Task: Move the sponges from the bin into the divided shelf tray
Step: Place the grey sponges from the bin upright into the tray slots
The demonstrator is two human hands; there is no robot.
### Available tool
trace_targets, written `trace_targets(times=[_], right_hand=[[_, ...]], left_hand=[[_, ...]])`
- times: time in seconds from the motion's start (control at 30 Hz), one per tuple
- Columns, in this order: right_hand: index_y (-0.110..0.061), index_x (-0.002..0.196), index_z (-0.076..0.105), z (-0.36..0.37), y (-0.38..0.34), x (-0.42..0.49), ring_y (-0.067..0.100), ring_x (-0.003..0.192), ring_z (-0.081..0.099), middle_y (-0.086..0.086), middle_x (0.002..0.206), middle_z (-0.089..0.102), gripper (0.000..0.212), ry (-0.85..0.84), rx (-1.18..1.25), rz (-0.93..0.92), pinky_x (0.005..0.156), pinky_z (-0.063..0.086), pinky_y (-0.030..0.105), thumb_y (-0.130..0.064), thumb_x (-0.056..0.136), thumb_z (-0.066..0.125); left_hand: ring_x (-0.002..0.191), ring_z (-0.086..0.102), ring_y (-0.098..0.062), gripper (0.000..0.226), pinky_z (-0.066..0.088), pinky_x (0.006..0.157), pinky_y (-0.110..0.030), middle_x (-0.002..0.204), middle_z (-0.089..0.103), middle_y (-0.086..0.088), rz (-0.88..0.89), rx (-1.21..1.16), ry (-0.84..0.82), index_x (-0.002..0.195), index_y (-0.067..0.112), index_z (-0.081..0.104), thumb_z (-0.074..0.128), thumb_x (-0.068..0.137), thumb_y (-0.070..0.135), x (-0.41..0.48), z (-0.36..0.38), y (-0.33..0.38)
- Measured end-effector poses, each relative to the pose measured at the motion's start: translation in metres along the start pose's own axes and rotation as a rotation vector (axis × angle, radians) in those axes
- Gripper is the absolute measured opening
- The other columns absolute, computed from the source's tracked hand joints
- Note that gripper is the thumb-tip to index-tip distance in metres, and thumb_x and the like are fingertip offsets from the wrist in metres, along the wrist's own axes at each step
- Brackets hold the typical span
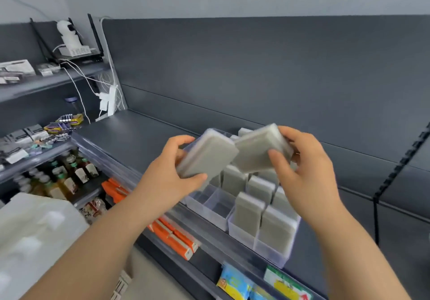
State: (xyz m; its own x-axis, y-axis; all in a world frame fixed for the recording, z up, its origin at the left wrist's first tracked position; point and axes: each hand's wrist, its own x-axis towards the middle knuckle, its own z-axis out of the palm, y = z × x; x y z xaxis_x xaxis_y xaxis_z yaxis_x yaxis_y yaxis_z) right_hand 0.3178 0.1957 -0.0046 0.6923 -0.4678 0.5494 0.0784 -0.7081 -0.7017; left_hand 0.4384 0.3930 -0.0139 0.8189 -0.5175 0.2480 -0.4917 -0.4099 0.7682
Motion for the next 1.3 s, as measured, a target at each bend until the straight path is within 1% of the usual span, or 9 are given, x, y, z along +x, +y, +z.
trace_targets(times=[0.1, 0.23, 0.33, 0.53, 0.7, 0.83, 1.03, 1.17, 1.3], right_hand=[[-0.033, 0.115, 0.053, 0.025, -0.006, 0.04, -0.008, 0.096, 0.047, -0.024, 0.103, 0.049, 0.034, -0.037, 0.005, -0.049, 0.076, 0.034, 0.0, -0.017, 0.086, 0.059], [-0.028, 0.118, 0.055, 0.051, -0.003, 0.076, -0.013, 0.095, 0.045, -0.025, 0.103, 0.048, 0.036, -0.073, -0.045, -0.075, 0.075, 0.034, 0.0, -0.016, 0.084, 0.062], [-0.027, 0.119, 0.056, 0.063, 0.004, 0.086, -0.013, 0.095, 0.045, -0.025, 0.104, 0.048, 0.039, -0.073, -0.077, -0.058, 0.076, 0.034, 0.0, -0.014, 0.083, 0.064], [-0.027, 0.119, 0.057, 0.071, 0.01, 0.085, -0.009, 0.099, 0.046, -0.018, 0.106, 0.054, 0.04, -0.02, -0.149, 0.027, 0.082, 0.033, 0.0, -0.014, 0.082, 0.064], [-0.027, 0.12, 0.057, 0.084, 0.0, 0.074, -0.006, 0.1, 0.047, -0.014, 0.107, 0.055, 0.041, 0.052, -0.226, 0.121, 0.08, 0.037, 0.003, -0.014, 0.082, 0.064], [-0.025, 0.122, 0.056, 0.099, -0.018, 0.061, -0.011, 0.1, 0.045, -0.013, 0.111, 0.055, 0.042, 0.115, -0.285, 0.192, 0.08, 0.035, 0.0, -0.01, 0.083, 0.062], [-0.038, 0.117, 0.052, 0.119, -0.042, 0.027, -0.001, 0.103, 0.05, -0.021, 0.112, 0.052, 0.045, 0.253, -0.401, 0.298, 0.09, 0.042, 0.023, -0.01, 0.082, 0.06], [-0.034, 0.117, 0.053, 0.126, -0.047, 0.001, 0.003, 0.101, 0.051, -0.019, 0.11, 0.053, 0.046, 0.305, -0.442, 0.34, 0.09, 0.046, 0.031, -0.005, 0.082, 0.061], [-0.028, 0.12, 0.055, 0.126, -0.044, -0.018, 0.012, 0.102, 0.052, -0.016, 0.112, 0.053, 0.044, 0.309, -0.46, 0.39, 0.09, 0.047, 0.037, -0.006, 0.082, 0.062]], left_hand=[[0.091, 0.055, 0.007, 0.07, 0.046, 0.074, -0.018, 0.101, 0.058, 0.028, 0.005, 0.125, -0.097, 0.117, 0.057, 0.031, 0.077, 0.071, 0.03, 0.04, -0.013, -0.005], [0.094, 0.059, -0.003, 0.083, 0.052, 0.079, -0.031, 0.108, 0.055, 0.024, 0.004, 0.076, -0.096, 0.124, 0.059, 0.023, 0.079, 0.068, 0.032, 0.082, -0.016, -0.022], [0.092, 0.059, -0.005, 0.092, 0.051, 0.076, -0.028, 0.11, 0.05, 0.028, 0.01, 0.029, -0.143, 0.122, 0.068, 0.013, 0.079, 0.069, 0.032, 0.1, -0.01, -0.032], [0.092, 0.053, 0.008, 0.069, 0.047, 0.072, -0.018, 0.105, 0.052, 0.029, 0.09, -0.044, -0.283, 0.113, 0.065, 0.03, 0.077, 0.072, 0.035, 0.124, 0.0, -0.053], [0.076, 0.052, 0.009, 0.052, 0.041, 0.06, -0.008, 0.098, 0.055, 0.024, 0.147, -0.131, -0.382, 0.109, 0.059, 0.041, 0.074, 0.076, 0.035, 0.135, -0.005, -0.069], [0.078, 0.049, 0.01, 0.045, 0.039, 0.064, -0.006, 0.096, 0.054, 0.028, 0.234, -0.19, -0.441, 0.109, 0.052, 0.05, 0.074, 0.077, 0.032, 0.144, -0.019, -0.085], [0.076, 0.054, -0.008, 0.046, 0.047, 0.067, -0.015, 0.098, 0.053, 0.025, 0.288, -0.259, -0.59, 0.103, 0.055, 0.047, 0.075, 0.075, 0.033, 0.148, -0.021, -0.109], [0.074, 0.052, -0.004, 0.048, 0.048, 0.067, -0.016, 0.102, 0.05, 0.021, 0.29, -0.281, -0.639, 0.102, 0.056, 0.041, 0.074, 0.077, 0.032, 0.136, -0.005, -0.117], [0.098, 0.043, 0.01, 0.053, 0.041, 0.074, -0.007, 0.112, 0.04, 0.03, 0.424, -0.186, -0.678, 0.106, 0.062, 0.032, 0.068, 0.082, 0.032, 0.123, 0.006, -0.12]])
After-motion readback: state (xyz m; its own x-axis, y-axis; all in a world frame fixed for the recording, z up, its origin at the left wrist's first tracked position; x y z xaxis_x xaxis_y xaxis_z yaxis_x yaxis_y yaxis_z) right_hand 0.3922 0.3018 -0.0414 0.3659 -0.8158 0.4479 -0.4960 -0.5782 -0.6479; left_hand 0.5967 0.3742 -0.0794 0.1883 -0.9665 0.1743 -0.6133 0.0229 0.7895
